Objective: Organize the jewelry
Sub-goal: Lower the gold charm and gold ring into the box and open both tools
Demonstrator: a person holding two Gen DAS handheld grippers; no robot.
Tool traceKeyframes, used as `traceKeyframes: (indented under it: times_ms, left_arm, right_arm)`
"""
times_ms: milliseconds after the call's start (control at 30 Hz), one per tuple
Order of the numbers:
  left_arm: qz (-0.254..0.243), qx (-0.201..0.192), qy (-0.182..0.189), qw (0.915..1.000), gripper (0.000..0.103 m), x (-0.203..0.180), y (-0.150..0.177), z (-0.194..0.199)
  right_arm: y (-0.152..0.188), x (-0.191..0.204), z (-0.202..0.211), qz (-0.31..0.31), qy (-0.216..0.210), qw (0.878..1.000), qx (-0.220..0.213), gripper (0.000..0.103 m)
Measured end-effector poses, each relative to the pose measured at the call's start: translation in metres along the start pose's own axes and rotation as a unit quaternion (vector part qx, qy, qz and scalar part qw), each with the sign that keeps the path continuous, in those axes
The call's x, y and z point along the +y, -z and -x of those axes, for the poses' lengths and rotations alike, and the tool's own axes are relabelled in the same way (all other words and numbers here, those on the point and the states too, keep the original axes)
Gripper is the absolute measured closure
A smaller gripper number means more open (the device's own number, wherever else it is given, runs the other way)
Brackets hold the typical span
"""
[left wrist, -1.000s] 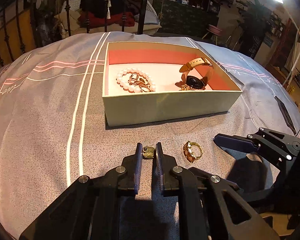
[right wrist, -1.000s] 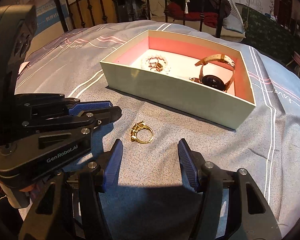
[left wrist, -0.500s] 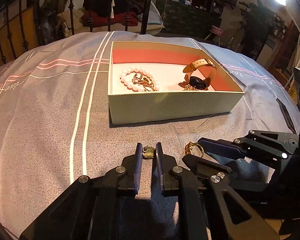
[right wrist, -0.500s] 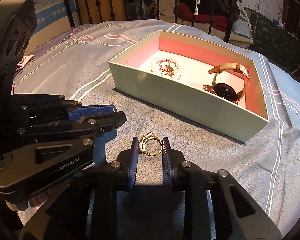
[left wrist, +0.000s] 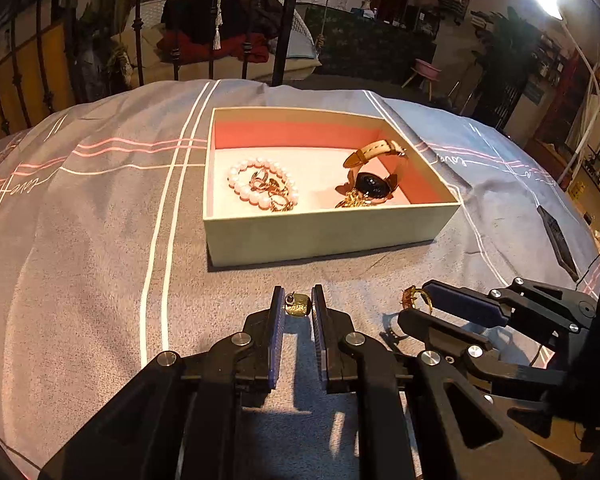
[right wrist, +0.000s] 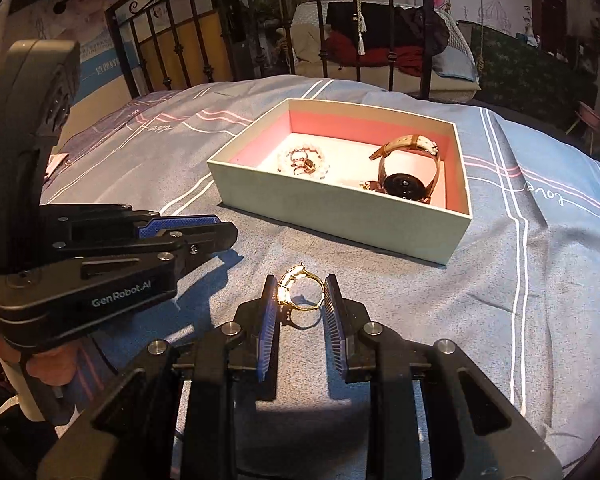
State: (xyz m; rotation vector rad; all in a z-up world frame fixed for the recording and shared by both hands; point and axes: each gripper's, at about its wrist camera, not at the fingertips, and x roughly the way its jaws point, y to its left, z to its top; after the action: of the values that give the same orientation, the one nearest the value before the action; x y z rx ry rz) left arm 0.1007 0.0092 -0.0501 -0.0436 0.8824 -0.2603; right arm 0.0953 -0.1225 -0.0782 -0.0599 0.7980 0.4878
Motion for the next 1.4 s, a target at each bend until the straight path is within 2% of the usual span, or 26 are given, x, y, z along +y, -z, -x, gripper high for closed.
traceKeyframes:
  times_ms: [100,267,500,633,800,1400]
  left_arm:
    - [-0.004,-0.021,0.003,0.9998,0.09,-0.004,-0.022,0.009]
    - [0.002,-0.038,-0.015,0.9991,0.09,-0.005,-0.068,0.003]
    - [0.016,-0.043,-0.033,0.9984,0.09,-0.007,-0.108,-0.017]
    - [0.014,-0.029,-0.042,0.9986,0.09,-0.007,-0.111,-0.033]
    - [0.022,-0.013,-0.045,0.9986,0.09,-0.001,-0.11,-0.048]
    - [0.02,0.019,-0.048,0.9985,0.09,0.003,-0.106,-0.066]
  right_arm:
    - [-0.013,-0.006,0.005,-0.002,0.011,1.0,-0.018,0.078]
    - [-0.044,-0.024,-0.001,-0.025,0.031,0.998,-0.046,0.078]
    - [-0.082,-0.04,-0.014,-0.035,0.069,0.994,-0.075,0.078]
    - [-0.093,-0.046,-0.026,-0.036,0.076,0.994,-0.067,0.078]
    - [-0.091,-0.048,-0.036,-0.033,0.074,0.995,-0.051,0.078]
    - [-0.085,-0.048,-0.046,-0.021,0.069,0.997,-0.025,0.078]
